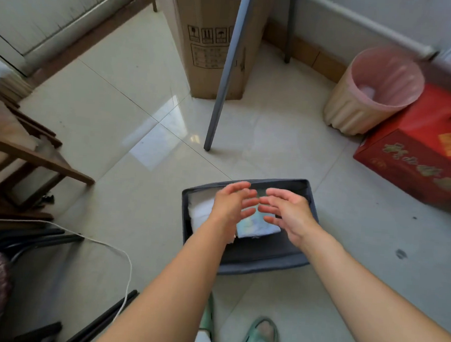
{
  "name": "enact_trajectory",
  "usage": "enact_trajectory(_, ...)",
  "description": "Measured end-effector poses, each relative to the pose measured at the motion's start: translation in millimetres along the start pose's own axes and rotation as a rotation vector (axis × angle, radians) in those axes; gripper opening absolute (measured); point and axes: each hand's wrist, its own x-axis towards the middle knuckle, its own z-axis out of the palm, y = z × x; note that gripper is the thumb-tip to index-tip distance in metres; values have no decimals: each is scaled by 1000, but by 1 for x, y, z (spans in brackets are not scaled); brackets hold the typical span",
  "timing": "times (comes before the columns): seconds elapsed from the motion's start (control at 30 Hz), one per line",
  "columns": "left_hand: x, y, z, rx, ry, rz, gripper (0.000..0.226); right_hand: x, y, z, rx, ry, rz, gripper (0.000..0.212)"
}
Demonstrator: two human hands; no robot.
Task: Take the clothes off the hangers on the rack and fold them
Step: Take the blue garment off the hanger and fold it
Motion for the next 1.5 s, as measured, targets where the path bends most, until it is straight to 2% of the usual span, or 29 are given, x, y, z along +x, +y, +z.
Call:
enact_trajectory(0.3, -157, 76, 22, -153, -128, 118, 18, -153, -99, -15, 246, -48, -149, 18)
enact_trajectory(0.47, -239, 121, 36, -55, -209, 248, 17, -233, -149, -24, 311, -17, -246, 16)
enact_trajectory(0.77, -377, 204, 70, 85, -400, 524, 20, -385, -237, -49, 400, -56, -574, 20)
enact_trajectory(0.93, -430, 229, 104, 84, -558, 623, 22, -435, -273, -69, 443, 3, -715, 20)
enact_trajectory(1.1, -459, 241, 127, 91, -669, 648, 22, -468, -287, -88, 412, 62, -800, 18)
enact_trajectory(1.2, -471, 244, 144, 117, -718, 648, 19, -486, -294, -100, 387, 146, -849, 17)
enact_trajectory(1.3, -482, 248, 160, 154, -763, 667, 19, -505, -309, -122, 338, 295, -991, 17)
enact_trajectory(1.43, -489, 255, 175, 145, -785, 676, 19, -527, -340, -162, 306, 544, -1195, 22)
enact_trajectory(1.5, -491, 258, 180, 148, -792, 678, 19, -533, -359, -185, 266, 751, -1281, 23)
